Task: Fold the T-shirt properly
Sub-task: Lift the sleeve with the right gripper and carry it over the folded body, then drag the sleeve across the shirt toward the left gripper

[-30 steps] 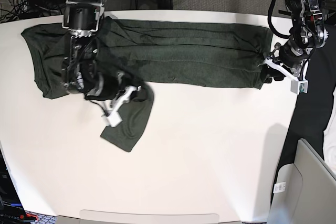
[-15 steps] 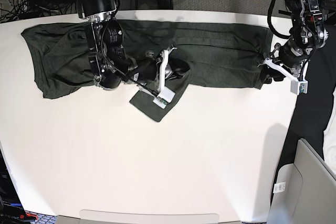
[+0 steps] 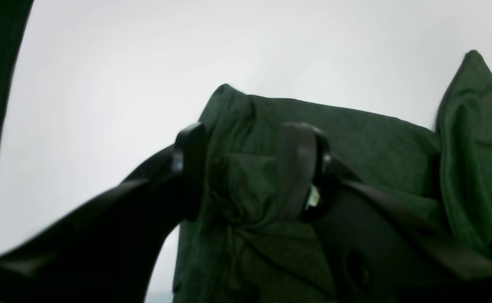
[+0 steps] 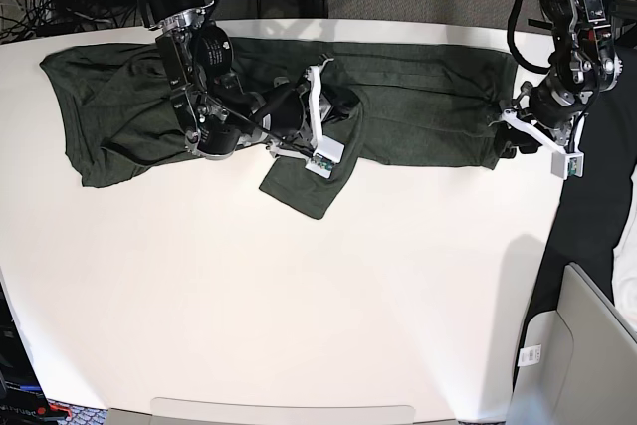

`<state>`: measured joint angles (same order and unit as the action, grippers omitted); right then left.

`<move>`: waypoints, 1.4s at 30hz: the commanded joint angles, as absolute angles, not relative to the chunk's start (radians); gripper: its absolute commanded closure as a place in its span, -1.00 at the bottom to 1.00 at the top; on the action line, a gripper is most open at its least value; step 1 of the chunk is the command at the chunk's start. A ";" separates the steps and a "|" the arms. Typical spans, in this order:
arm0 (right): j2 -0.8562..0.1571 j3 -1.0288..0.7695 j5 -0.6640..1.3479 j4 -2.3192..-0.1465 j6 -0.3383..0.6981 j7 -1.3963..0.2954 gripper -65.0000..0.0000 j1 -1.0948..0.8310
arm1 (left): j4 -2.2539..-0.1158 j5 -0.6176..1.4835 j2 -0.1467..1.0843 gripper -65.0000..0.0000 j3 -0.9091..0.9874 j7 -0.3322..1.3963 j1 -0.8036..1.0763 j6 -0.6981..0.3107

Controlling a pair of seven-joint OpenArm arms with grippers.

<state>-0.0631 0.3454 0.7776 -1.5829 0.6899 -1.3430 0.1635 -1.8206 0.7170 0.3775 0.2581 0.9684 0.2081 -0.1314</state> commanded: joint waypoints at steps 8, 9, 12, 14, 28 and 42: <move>-0.130 0.263 0.792 -1.606 0.698 -1.294 0.23 0.185 | -1.836 0.723 0.390 0.18 0.263 0.952 0.200 -0.137; -0.131 0.251 0.792 -1.606 0.698 -1.294 0.23 0.185 | -1.836 0.723 0.390 0.18 0.263 0.952 0.200 -0.137; -0.143 0.220 0.792 -1.606 0.698 -1.288 0.23 0.202 | -1.836 0.723 0.390 0.18 0.262 0.952 0.200 -0.137; -0.151 0.189 0.792 -1.606 0.698 -1.276 0.23 0.209 | -1.837 0.723 0.390 0.18 0.259 0.952 0.200 -0.137; -0.099 0.062 0.481 -1.468 0.698 -1.201 0.23 0.335 | -1.837 0.722 0.363 0.18 0.257 0.952 0.200 -0.137; 0.012 0.059 0.213 -1.273 0.698 -1.107 0.23 0.372 | -1.839 0.722 0.363 0.18 0.265 0.952 0.214 -0.137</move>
<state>0.0093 0.0582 0.2207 -1.2678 0.6933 -1.0966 0.3603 -1.8202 0.7139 0.3470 0.2558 0.9684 0.2260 -0.1314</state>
